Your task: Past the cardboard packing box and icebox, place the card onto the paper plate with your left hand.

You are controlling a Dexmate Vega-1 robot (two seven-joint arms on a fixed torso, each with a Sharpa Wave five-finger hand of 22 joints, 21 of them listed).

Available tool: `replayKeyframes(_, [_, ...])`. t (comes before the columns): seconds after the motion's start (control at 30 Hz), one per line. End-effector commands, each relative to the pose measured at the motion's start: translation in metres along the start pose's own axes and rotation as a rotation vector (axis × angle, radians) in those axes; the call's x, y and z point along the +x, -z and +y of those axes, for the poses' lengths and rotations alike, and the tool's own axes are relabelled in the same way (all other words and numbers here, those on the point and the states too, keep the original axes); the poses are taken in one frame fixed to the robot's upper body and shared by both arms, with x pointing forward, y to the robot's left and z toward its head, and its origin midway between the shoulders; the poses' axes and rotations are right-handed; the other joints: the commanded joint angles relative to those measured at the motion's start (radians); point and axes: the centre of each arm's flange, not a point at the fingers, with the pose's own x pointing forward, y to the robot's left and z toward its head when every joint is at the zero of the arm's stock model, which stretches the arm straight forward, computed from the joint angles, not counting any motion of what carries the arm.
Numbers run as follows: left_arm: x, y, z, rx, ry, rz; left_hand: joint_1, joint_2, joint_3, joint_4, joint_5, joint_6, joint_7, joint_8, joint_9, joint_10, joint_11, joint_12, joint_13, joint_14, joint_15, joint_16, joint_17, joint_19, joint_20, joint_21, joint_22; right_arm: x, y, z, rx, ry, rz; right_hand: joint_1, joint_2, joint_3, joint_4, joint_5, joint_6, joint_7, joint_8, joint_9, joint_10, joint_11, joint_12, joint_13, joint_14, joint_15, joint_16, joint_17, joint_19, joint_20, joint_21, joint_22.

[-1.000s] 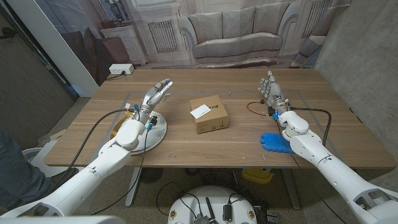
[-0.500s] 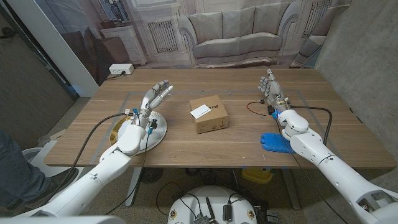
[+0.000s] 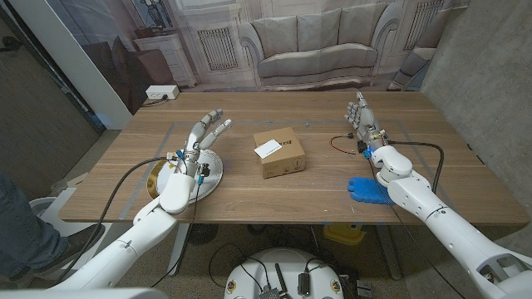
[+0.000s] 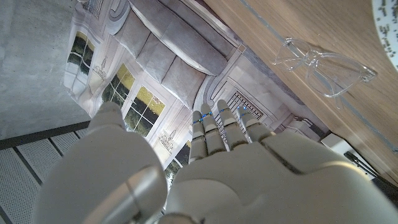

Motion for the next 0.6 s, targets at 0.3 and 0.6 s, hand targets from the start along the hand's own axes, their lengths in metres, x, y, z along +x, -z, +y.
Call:
replayKeyframes(0.3, [-0.0085,-0.0071,0.0076,0.131,-0.030,-0.002,0.060,-0.011,0.009,-0.036,0.016,0.038,-0.021,0.007,0.004,0.034,-0.019,0.002,0.006,0.031,-0.063,0.001,0.000,0.013,-0.045,0.001,0.003,-0.0070,-0.0021,-0.0016,-0.004,0.012,0.003,0.004,0.005,-0.001,-0.008,-0.007,0.007,-0.003,0.002,0.003,0.015,-0.003,0.006,0.005,0.011,-0.001,0.005,0.002,0.010,0.000,0.008,0.004])
replayKeyframes(0.6, [-0.0082,-0.0115,0.0075,0.211,-0.009,-0.003,0.079,-0.016,0.010,-0.047,0.018,0.050,-0.027,0.005,0.004,0.046,-0.023,0.000,0.006,0.038,-0.068,-0.002,0.000,0.019,-0.045,0.001,0.003,-0.0102,-0.0050,-0.0075,-0.012,0.028,0.012,0.005,0.005,-0.001,-0.009,-0.007,0.006,-0.003,0.002,0.003,0.014,-0.003,0.006,0.005,0.011,-0.001,0.005,0.002,0.011,0.001,0.007,0.004])
